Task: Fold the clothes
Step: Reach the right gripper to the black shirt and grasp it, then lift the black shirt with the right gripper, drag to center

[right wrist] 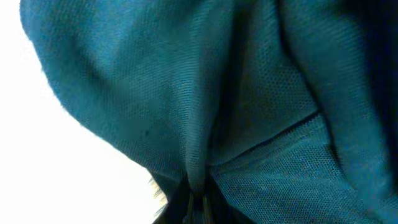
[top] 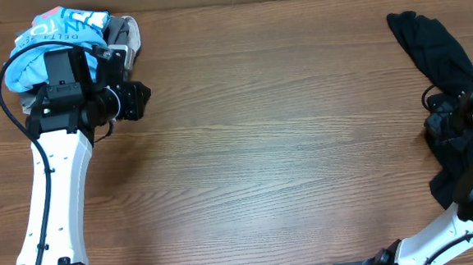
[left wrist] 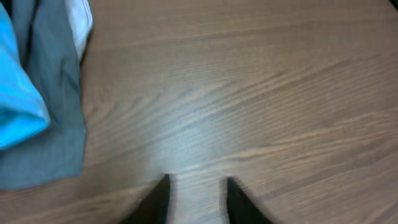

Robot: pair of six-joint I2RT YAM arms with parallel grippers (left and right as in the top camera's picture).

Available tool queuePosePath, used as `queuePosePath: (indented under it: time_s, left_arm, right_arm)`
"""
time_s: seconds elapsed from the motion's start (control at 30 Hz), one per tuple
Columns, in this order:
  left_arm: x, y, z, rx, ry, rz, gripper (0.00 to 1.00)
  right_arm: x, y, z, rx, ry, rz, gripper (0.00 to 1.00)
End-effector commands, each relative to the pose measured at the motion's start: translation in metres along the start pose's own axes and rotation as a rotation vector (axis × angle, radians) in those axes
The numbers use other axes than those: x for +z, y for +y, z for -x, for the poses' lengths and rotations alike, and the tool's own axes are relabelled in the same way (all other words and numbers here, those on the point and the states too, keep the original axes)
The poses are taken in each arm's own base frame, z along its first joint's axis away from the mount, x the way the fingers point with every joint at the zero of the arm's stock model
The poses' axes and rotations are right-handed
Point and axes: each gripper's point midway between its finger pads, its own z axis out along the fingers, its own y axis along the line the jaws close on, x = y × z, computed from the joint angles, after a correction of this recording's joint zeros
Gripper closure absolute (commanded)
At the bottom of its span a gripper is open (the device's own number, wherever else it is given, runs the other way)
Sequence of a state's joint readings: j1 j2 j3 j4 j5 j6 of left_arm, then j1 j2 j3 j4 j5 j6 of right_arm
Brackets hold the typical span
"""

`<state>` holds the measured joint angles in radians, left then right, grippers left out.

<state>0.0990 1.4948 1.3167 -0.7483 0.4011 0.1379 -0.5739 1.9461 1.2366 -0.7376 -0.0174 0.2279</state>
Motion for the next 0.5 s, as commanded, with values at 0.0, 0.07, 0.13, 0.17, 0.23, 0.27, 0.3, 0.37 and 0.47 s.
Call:
queuePosePath:
  time_s: [0.0, 0.07, 0.13, 0.17, 0.23, 0.27, 0.3, 0.37, 0.47]
  left_arm:
    - [-0.006, 0.001, 0.023, -0.002, -0.069, -0.001, 0.84]
    - [-0.011, 0.001, 0.033, -0.004, -0.097, 0.003, 0.87]
    - [-0.019, 0.002, 0.044, 0.001, -0.126, 0.01, 0.88]
    - [-0.025, 0.003, 0.051, 0.005, -0.144, 0.015, 0.88]
    - [-0.035, 0.004, 0.064, 0.014, -0.177, 0.024, 0.89]
    - [-0.039, 0.004, 0.069, 0.02, -0.191, 0.028, 0.89]
    - [-0.043, 0.004, 0.074, 0.025, -0.205, 0.034, 0.89]
    - [-0.051, 0.003, 0.084, 0.036, -0.231, 0.041, 0.89]
    - [-0.058, 0.002, 0.091, 0.043, -0.252, 0.046, 0.88]
  right_arm:
    - [-0.011, 0.032, -0.009, -0.054, 0.029, 0.078, 0.96]
    - [-0.027, 0.05, -0.012, -0.129, 0.02, 0.089, 0.96]
    - [-0.049, 0.07, -0.014, -0.187, 0.005, 0.105, 0.96]
    - [-0.064, 0.083, -0.016, -0.222, -0.003, 0.12, 0.96]
    - [-0.093, 0.112, -0.023, -0.297, -0.013, 0.172, 0.96]
    - [-0.107, 0.126, -0.028, -0.338, -0.016, 0.201, 0.96]
    - [-0.125, 0.142, -0.035, -0.384, -0.023, 0.229, 0.96]
    - [-0.154, 0.171, -0.053, -0.471, -0.034, 0.258, 0.96]
    - [-0.177, 0.208, -0.094, -0.605, -0.018, 0.291, 0.96]
